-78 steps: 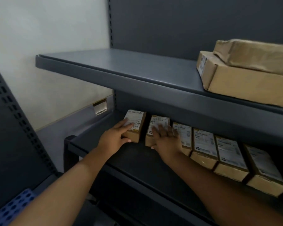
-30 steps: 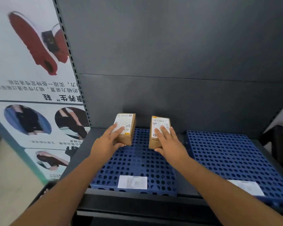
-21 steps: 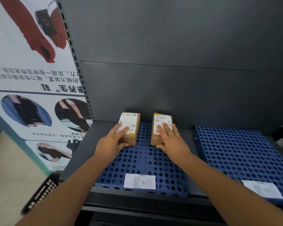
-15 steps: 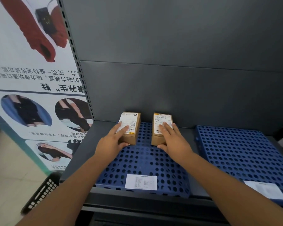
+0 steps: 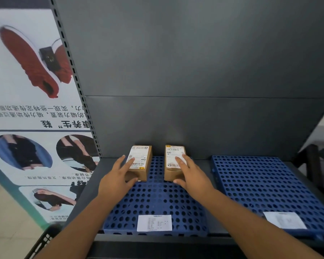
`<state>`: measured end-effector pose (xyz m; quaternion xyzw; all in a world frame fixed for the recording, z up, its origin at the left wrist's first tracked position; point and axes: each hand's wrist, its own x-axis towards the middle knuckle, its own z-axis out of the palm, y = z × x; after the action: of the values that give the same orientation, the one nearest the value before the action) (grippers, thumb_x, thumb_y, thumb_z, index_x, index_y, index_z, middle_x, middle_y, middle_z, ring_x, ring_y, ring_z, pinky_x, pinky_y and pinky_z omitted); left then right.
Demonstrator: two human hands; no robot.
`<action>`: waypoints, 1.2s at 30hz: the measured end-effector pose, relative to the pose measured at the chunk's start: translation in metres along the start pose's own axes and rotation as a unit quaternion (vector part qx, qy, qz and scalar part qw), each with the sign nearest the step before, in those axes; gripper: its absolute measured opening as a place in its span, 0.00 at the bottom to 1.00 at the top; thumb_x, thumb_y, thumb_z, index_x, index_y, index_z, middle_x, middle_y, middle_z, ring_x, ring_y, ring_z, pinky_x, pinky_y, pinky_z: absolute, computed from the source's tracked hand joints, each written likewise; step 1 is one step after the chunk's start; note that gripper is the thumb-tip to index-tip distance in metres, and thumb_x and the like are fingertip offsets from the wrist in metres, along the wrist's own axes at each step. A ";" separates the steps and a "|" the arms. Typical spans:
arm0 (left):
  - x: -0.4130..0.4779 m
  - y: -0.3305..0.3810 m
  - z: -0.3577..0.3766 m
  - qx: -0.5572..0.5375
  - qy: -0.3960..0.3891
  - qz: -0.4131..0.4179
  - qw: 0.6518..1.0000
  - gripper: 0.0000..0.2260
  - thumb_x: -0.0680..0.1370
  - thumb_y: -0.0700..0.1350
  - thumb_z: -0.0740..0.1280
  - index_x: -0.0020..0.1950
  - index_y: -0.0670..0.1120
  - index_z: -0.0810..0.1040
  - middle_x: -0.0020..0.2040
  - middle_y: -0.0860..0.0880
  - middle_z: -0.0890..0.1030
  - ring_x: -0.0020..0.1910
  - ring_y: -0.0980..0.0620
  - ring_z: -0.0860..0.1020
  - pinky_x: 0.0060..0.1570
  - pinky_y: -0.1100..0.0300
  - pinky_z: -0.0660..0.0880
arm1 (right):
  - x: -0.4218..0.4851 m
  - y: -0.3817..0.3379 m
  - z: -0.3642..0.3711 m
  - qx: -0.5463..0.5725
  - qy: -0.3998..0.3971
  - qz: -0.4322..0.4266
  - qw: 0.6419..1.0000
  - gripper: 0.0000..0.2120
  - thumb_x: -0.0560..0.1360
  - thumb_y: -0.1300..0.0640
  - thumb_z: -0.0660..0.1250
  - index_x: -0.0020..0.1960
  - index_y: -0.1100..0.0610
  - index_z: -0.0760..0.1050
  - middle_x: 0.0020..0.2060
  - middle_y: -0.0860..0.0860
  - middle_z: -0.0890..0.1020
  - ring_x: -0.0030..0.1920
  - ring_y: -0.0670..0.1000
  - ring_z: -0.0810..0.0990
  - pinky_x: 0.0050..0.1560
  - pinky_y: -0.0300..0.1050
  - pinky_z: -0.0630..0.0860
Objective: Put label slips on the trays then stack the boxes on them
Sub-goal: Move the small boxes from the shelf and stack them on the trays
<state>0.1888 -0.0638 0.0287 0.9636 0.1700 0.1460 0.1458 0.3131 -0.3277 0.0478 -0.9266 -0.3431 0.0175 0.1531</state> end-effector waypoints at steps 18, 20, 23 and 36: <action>0.010 0.242 -0.023 -0.025 0.094 0.263 0.960 0.31 0.73 0.65 0.66 0.73 0.52 0.70 0.69 0.50 0.74 0.68 0.45 0.70 0.65 0.44 0.71 | -0.185 0.146 -0.152 -0.103 0.139 0.183 0.968 0.33 0.80 0.34 0.47 0.80 0.49 0.48 0.79 0.49 0.55 0.78 0.54 0.52 0.74 0.55 0.58; 0.002 0.288 -0.017 -0.040 0.083 0.296 0.951 0.34 0.73 0.69 0.59 0.73 0.52 0.70 0.69 0.50 0.74 0.68 0.45 0.70 0.65 0.44 0.71 | -0.226 0.170 -0.170 -0.117 0.159 0.212 0.957 0.34 0.80 0.34 0.48 0.79 0.49 0.50 0.78 0.50 0.57 0.78 0.54 0.53 0.75 0.54 0.58; -0.015 0.355 -0.005 -0.071 0.066 0.342 0.935 0.36 0.72 0.71 0.55 0.74 0.52 0.68 0.70 0.50 0.73 0.70 0.46 0.69 0.66 0.44 0.70 | -0.288 0.203 -0.195 -0.149 0.189 0.261 0.935 0.34 0.79 0.34 0.52 0.79 0.50 0.53 0.77 0.50 0.60 0.77 0.54 0.55 0.73 0.53 0.60; -0.120 0.599 0.043 -0.131 0.017 0.490 0.862 0.35 0.72 0.70 0.60 0.74 0.54 0.67 0.71 0.51 0.72 0.67 0.48 0.71 0.64 0.47 0.71 | -0.522 0.305 -0.252 -0.179 0.226 0.416 0.862 0.35 0.76 0.34 0.60 0.77 0.50 0.57 0.75 0.51 0.63 0.74 0.55 0.61 0.72 0.53 0.61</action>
<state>0.2655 -0.6571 0.1596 0.8924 -0.3418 0.2354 0.1772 0.1406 -0.9496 0.1596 -0.9731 0.1214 -0.1926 0.0361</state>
